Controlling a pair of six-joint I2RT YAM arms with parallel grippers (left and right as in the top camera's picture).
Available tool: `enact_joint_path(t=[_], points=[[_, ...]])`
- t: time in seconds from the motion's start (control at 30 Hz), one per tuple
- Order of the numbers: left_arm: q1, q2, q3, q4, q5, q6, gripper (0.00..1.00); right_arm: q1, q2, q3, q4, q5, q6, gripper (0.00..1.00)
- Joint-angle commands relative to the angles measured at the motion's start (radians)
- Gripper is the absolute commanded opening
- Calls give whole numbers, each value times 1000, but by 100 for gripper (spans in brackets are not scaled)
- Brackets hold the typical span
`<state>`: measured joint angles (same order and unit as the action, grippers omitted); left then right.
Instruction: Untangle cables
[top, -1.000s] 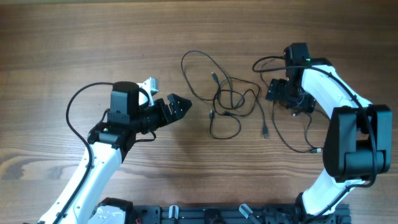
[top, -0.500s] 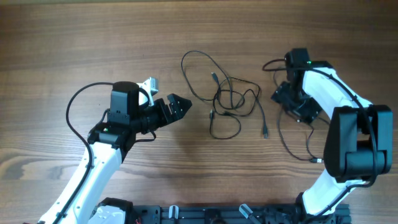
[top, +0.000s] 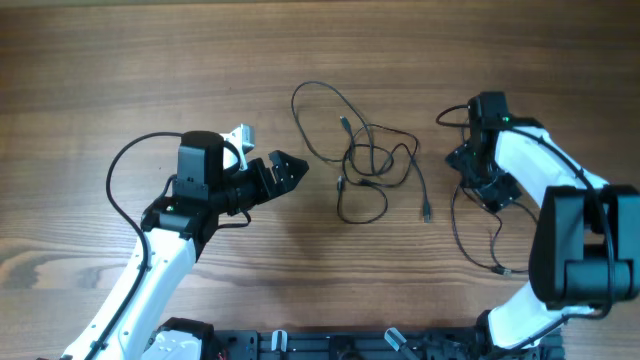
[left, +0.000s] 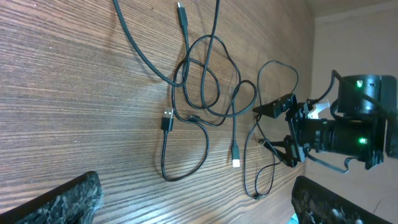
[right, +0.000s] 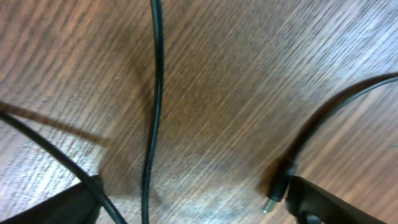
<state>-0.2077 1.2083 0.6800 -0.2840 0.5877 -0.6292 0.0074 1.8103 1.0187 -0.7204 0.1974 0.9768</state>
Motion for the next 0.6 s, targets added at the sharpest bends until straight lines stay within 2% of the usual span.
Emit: enact_joint_path(t=[0.0,0.13,0.2,0.27,0.3,0.43,0.57], points=[[0,3,6,3,-11,20,100,-2,64,-147,127,-89,21,80],[0,3,6,3,-11,20,100,-2,64,-237,274,-76,18,48],[0,3,6,3,-11,20,100,-2,64,-266,348,-63,12,20],[0,3,6,3,-11,20,100,-2,64,-285,435,-64,-61,9],[0,3,6,3,-11,20,100,-2,64,-288,475,-64,-106,5],[0,3,6,3,-11,20,100,-2,64,-288,586,-64,-279,4],[0,3,6,3,-11,20,100,-4,63,-264,656,-64,-374,4]])
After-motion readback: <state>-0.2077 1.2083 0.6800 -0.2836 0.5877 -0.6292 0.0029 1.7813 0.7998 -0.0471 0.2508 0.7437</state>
